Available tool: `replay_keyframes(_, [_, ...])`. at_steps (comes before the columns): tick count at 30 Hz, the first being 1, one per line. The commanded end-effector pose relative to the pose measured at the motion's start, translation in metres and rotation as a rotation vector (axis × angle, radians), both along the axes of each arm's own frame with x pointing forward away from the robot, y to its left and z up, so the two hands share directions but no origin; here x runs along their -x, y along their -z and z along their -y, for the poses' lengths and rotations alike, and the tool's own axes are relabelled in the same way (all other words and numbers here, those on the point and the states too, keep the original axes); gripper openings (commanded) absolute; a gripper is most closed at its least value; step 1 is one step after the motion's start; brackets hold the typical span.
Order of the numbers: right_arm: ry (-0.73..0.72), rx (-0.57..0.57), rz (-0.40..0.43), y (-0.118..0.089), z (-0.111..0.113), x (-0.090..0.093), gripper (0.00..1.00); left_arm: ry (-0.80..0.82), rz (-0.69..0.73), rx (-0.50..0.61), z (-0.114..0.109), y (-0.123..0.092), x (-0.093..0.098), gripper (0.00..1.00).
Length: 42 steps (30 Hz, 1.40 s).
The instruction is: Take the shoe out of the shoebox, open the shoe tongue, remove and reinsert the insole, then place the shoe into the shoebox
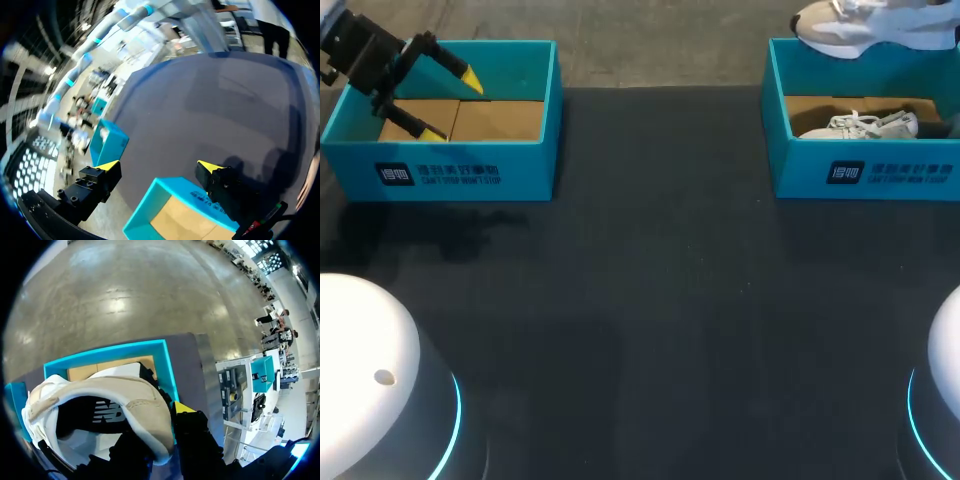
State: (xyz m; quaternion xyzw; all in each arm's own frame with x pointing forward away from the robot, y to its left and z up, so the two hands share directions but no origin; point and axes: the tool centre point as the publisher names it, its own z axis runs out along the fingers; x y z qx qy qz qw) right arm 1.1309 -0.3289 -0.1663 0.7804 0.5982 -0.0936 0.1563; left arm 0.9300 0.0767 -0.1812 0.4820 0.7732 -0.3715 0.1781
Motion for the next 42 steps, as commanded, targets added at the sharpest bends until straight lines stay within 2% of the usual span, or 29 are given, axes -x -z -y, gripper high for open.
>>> replay_keyframes(1, [0.001,-0.008,0.003,0.006,-0.002,0.0,0.0,-0.286,-0.109,0.014,0.005,-0.012,-0.002,1.0])
replay_keyframes(3, [0.0,-0.015,0.004,0.01,-0.002,0.0,0.0,-0.368,-0.121,0.03,0.004,-0.017,-0.004,1.0])
replay_keyframes(7, [0.001,-0.025,0.012,0.016,-0.003,0.0,0.0,-0.604,-0.276,0.05,0.001,-0.021,-0.014,1.0])
replay_keyframes(9, [0.004,-0.028,0.02,0.019,-0.002,0.001,0.0,-0.701,-0.277,0.053,0.001,-0.023,-0.015,1.0])
replay_keyframes(13, [0.008,-0.035,0.03,0.025,-0.002,0.002,0.0,-0.873,-0.455,0.131,-0.006,-0.026,-0.025,1.0])
replay_keyframes(16, [0.008,-0.039,0.032,0.032,-0.003,0.004,0.0,-0.998,-0.503,0.163,-0.011,-0.026,-0.036,1.0])
replay_keyframes(19, [0.006,-0.041,0.026,0.037,-0.004,0.004,0.0,-0.989,-0.52,0.17,-0.009,-0.028,-0.042,1.0])
replay_keyframes(21, [0.005,-0.04,0.023,0.04,-0.005,0.005,0.0,-0.984,-0.479,0.153,-0.007,-0.028,-0.044,1.0])
replay_keyframes(37, [0.004,-0.045,0.009,0.056,-0.005,0.004,0.0,-1.012,-0.473,0.152,-0.007,-0.029,-0.046,1.0])
replay_keyframes(42, [0.006,-0.047,0.005,0.062,-0.006,0.003,0.0,-1.136,-0.633,0.101,-0.012,-0.038,-0.051,1.0])
